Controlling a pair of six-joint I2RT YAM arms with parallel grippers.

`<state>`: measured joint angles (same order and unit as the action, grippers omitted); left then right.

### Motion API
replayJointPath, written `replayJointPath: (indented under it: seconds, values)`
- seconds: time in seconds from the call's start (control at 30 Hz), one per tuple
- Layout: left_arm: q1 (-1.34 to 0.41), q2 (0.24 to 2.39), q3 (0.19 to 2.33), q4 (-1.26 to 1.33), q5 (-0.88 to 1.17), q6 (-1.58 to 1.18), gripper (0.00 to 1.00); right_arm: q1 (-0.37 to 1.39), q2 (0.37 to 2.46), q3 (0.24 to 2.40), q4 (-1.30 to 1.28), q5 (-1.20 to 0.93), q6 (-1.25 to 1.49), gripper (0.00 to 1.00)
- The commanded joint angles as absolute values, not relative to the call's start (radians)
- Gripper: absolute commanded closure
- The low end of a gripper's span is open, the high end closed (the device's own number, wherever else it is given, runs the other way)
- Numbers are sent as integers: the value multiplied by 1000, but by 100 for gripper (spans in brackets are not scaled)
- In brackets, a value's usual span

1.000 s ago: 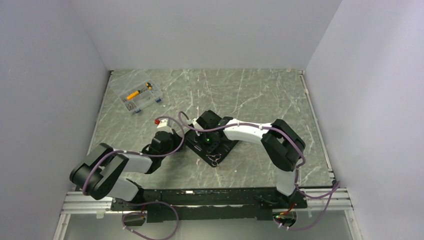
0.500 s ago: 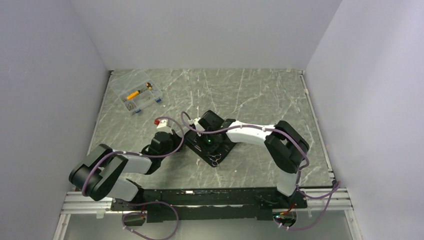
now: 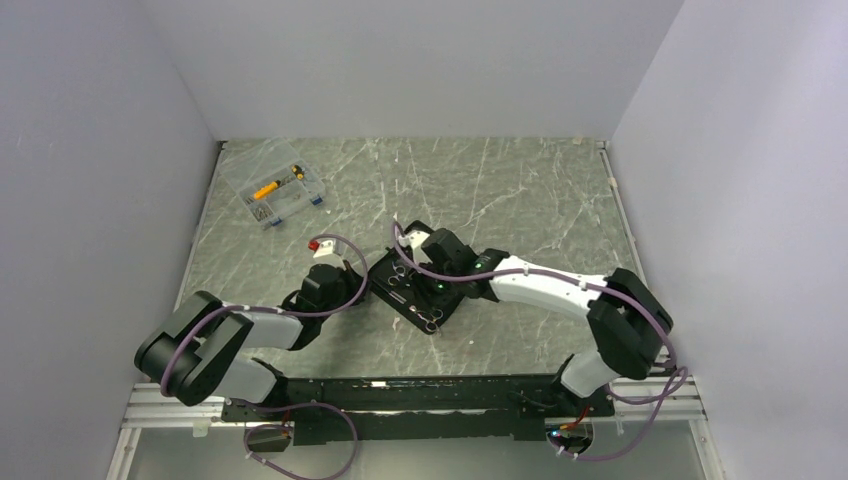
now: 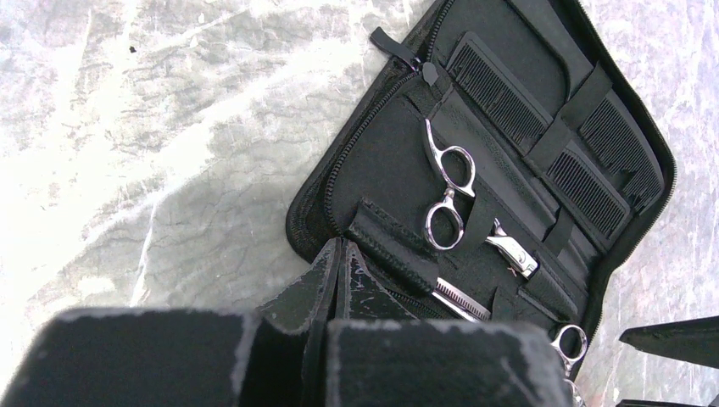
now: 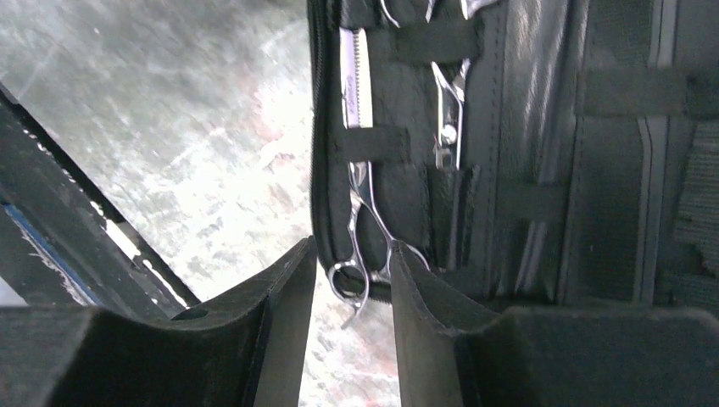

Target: Sort the hair-cutting tools

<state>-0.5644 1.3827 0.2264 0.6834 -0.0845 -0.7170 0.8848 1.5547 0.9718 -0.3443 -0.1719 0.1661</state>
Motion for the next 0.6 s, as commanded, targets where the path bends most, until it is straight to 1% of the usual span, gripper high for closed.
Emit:
replayJointPath:
  seconds: [0.0,0.17,0.43,0.57]
  values:
    - [-572,1376,202,639,-53,-689,100,886,1482,888,-303,-90,204,61]
    - [-572,1378,191,644,-48,-692,100,904,1472,829,-298,-70,218,62]
    - [-572,1367,189,635,-49,-685,100,922,1518,823,-282,-82,229,63]
    - [-571,1365,187,635,-41,-681,100,924,1559,830,-262,-100,231,66]
